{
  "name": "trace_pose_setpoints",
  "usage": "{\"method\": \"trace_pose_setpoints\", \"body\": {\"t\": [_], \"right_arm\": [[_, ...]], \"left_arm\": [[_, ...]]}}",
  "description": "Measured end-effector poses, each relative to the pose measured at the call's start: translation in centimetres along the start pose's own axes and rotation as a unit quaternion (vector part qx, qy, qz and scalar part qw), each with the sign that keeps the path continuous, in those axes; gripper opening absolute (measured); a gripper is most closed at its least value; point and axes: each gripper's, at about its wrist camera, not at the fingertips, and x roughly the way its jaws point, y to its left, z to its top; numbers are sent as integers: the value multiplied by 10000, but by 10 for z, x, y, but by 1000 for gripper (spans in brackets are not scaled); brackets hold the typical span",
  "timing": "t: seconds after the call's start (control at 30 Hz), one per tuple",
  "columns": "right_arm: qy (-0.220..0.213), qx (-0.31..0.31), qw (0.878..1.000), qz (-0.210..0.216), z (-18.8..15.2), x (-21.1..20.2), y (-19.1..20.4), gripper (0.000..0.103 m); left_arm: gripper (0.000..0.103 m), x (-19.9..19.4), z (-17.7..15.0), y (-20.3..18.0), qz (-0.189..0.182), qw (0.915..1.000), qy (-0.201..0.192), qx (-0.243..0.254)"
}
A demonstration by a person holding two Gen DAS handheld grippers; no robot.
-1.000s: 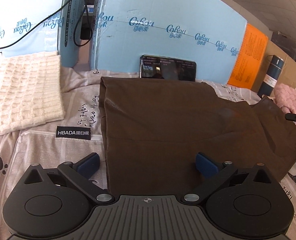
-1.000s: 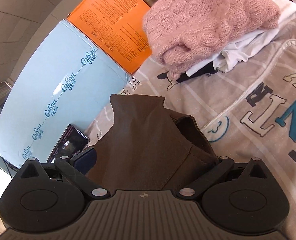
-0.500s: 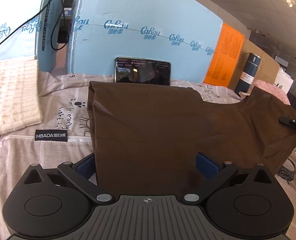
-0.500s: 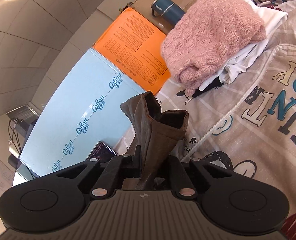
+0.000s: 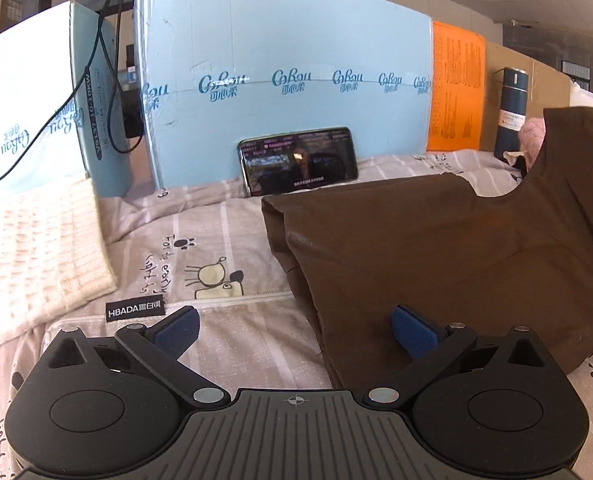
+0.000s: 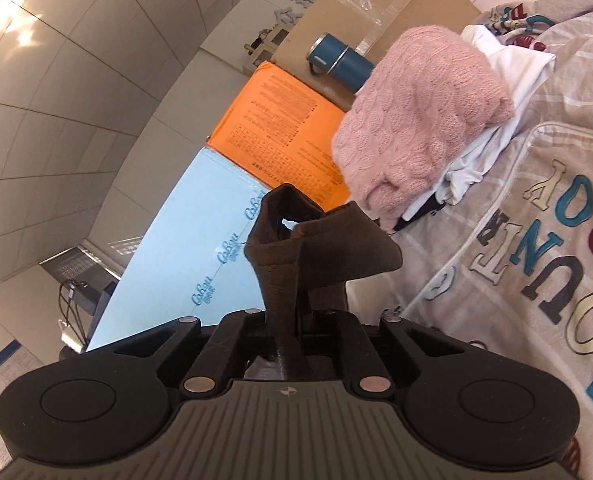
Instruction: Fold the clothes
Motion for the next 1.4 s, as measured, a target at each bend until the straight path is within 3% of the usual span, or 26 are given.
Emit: {"method": "trace_pose_setpoints", "body": {"t": [0.2,0.33,0.43,0.53,0.63,0.7,0.87,0.97,1.07,1.13,1.2,1.23,1.3,1.4], "right_arm": [[569,-388,9940,850,-18,30,54,6],[1026,-997,9841,1048,-46,54,89,6],[1372,-1852,9677,1017,-78,67,114,7],[1843,-2768,9397,799,-117,76,129,11],[2474,-3310,9085,618,-147,83,131,20],[2802,-3447,8939,598,-158,85,129,38],[3401,-3501,8653,1141,-163,73,119,76],[3625,-3517,8481,1602,-159,62,118,79],[3368,-3624,8492,1846,-149,52,121,85],[3068,-3588,8619,1853,-134,50,118,85],[2749,-3312,8830,1873,-114,51,111,86],[2575,-3159,8941,1857,-104,54,106,87],[2210,-2905,9155,1694,-86,62,97,90],[1911,-2595,9376,1302,-75,74,79,90]], "left_arm": [[103,4,0,4,-71,9999,153,-20],[103,5,0,4,-88,9998,182,-83],[103,5,0,4,-115,9997,192,-104],[103,4,0,4,-119,9997,191,-127],[103,2,1,6,-63,9997,147,-188],[103,0,2,10,49,9995,98,-301],[103,-7,6,22,226,9973,-234,-653],[103,-17,7,27,141,9937,-693,-869],[103,-30,8,23,-372,9871,-1226,-963],[103,-36,9,14,-725,9832,-1418,-895],[103,-41,11,5,-1066,9781,-1592,-807],[103,-41,11,-5,-1137,9797,-1541,-597],[103,-38,11,-23,-958,9857,-1382,-97],[103,-23,9,-47,-172,9937,-946,583]]}}
